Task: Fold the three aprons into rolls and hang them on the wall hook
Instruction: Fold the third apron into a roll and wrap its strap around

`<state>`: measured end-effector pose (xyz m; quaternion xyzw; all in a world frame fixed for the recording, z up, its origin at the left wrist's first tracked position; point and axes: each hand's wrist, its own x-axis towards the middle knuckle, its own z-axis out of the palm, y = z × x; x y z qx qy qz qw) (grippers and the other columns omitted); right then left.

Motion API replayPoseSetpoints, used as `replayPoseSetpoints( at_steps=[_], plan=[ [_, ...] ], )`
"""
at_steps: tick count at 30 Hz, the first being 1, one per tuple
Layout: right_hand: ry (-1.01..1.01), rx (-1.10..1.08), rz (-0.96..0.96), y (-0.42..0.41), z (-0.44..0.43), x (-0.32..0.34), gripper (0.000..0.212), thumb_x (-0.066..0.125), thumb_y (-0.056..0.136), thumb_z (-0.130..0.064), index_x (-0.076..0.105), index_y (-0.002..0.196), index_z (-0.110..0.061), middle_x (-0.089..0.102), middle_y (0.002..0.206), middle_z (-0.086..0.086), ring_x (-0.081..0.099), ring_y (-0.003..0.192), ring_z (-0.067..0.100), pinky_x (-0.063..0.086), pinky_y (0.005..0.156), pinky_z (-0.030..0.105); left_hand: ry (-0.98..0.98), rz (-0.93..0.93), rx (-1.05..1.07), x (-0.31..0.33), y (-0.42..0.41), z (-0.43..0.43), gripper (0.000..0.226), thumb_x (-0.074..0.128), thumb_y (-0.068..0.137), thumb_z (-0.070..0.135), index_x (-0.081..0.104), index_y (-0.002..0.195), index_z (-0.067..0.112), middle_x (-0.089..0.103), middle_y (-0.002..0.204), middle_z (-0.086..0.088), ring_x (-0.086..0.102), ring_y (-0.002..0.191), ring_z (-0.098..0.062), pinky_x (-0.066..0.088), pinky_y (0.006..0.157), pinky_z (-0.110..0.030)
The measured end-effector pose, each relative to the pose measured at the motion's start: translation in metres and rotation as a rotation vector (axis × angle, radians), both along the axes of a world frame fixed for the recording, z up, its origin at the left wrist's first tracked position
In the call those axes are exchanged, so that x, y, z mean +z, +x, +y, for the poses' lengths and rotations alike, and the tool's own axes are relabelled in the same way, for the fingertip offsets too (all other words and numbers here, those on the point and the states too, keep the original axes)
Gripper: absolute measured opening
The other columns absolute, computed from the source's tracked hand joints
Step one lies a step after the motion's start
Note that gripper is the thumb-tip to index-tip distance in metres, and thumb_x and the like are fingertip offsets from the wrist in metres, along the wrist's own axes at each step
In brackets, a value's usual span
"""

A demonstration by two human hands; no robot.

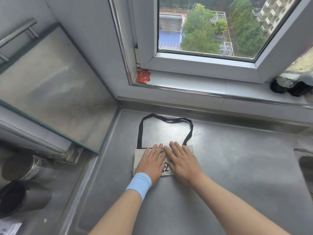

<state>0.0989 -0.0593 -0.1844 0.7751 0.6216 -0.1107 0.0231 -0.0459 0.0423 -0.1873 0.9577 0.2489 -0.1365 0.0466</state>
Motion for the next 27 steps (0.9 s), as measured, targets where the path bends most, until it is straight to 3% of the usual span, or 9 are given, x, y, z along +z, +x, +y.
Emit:
replayPoseSetpoints(
  at_steps=[4,7,10,13,16,18,22,24,27],
  plan=[
    [-0.062,-0.049,0.088,0.018,-0.019,-0.006,0.065,0.018,0.098,-0.057,-0.002,0.155,-0.034,-0.015,0.161,-0.002,-0.015,0.149,0.018,-0.007,0.12,0.038,0.0,-0.003,0.015,-0.002,-0.014,0.01,0.062,0.0,0.095,0.045,-0.008,0.153,0.025,-0.016,0.161,0.002,-0.014,0.148,-0.017,-0.008,0.118,-0.041],
    [-0.052,-0.059,0.072,0.026,-0.026,-0.005,0.064,0.019,0.101,-0.055,-0.011,0.154,-0.035,-0.025,0.158,-0.005,-0.023,0.147,0.014,-0.011,0.12,0.034,-0.036,-0.02,0.067,0.001,-0.034,0.019,0.074,-0.015,0.082,0.044,-0.008,0.153,0.027,-0.015,0.161,0.001,-0.014,0.148,-0.018,-0.01,0.117,-0.039],
    [-0.054,-0.037,-0.009,0.022,-0.027,-0.005,0.063,0.022,0.1,-0.05,0.01,0.156,-0.025,0.003,0.163,0.007,-0.002,0.15,0.024,-0.002,0.118,0.039,-0.026,0.007,0.146,0.006,-0.045,0.023,0.072,-0.014,0.084,0.042,-0.006,0.154,0.026,-0.013,0.162,-0.001,-0.018,0.147,-0.019,-0.014,0.116,-0.041],
    [-0.019,-0.023,-0.069,0.013,-0.02,0.008,0.059,0.029,0.096,-0.038,0.039,0.147,-0.011,0.032,0.155,0.019,0.029,0.144,0.036,0.02,0.114,0.045,0.04,0.065,0.149,0.017,-0.037,0.019,0.059,0.025,0.1,0.029,0.004,0.155,0.022,-0.012,0.162,-0.004,-0.015,0.148,-0.026,-0.009,0.118,-0.045],
    [0.019,0.108,-0.05,0.006,-0.014,0.023,0.05,0.041,0.079,-0.014,0.055,0.127,-0.022,0.051,0.135,0.013,0.056,0.113,0.035,0.048,0.093,0.043,0.031,-0.133,0.114,0.033,-0.022,0.012,0.074,0.064,0.071,0.004,0.046,0.137,0.032,0.03,0.143,-0.003,0.037,0.131,-0.03,0.037,0.103,-0.041],
    [-0.022,0.168,-0.008,0.006,-0.016,0.026,0.045,0.041,0.082,-0.021,0.052,0.125,-0.03,0.05,0.133,0.008,0.056,0.106,0.029,0.049,0.086,0.04,0.003,-0.135,0.042,0.037,-0.02,0.009,0.062,0.058,0.072,0.002,0.051,0.124,0.034,0.04,0.123,0.0,0.046,0.112,-0.026,0.04,0.093,-0.037],
    [-0.108,0.183,-0.02,0.009,-0.024,0.026,0.062,0.041,0.08,-0.061,0.05,0.131,-0.027,0.042,0.148,0.007,0.05,0.12,0.024,0.051,0.088,0.04,-0.115,-0.109,0.065,0.032,-0.032,0.015,0.041,0.049,0.087,0.035,0.045,0.128,0.039,0.041,0.124,0.005,0.038,0.117,-0.022,0.036,0.098,-0.035],
    [-0.103,0.209,-0.055,0.008,-0.022,0.03,0.052,0.051,0.079,-0.054,0.058,0.121,-0.023,0.05,0.141,0.006,0.057,0.113,0.023,0.055,0.072,0.037,-0.184,-0.118,0.058,0.03,-0.04,0.019,0.054,0.051,0.081,0.058,0.047,0.131,0.039,0.04,0.127,0.007,0.034,0.122,-0.019,0.035,0.103,-0.034],
    [-0.048,0.257,-0.192,0.01,-0.016,0.029,0.03,0.072,0.067,-0.039,0.069,0.09,-0.02,0.068,0.111,0.003,0.067,0.079,0.019,0.048,0.045,0.028,-0.271,-0.123,0.095,0.032,-0.05,0.03,0.064,0.062,0.074,0.062,0.052,0.13,0.035,0.043,0.126,0.007,0.033,0.124,-0.016,0.036,0.106,-0.033]
  ],
)
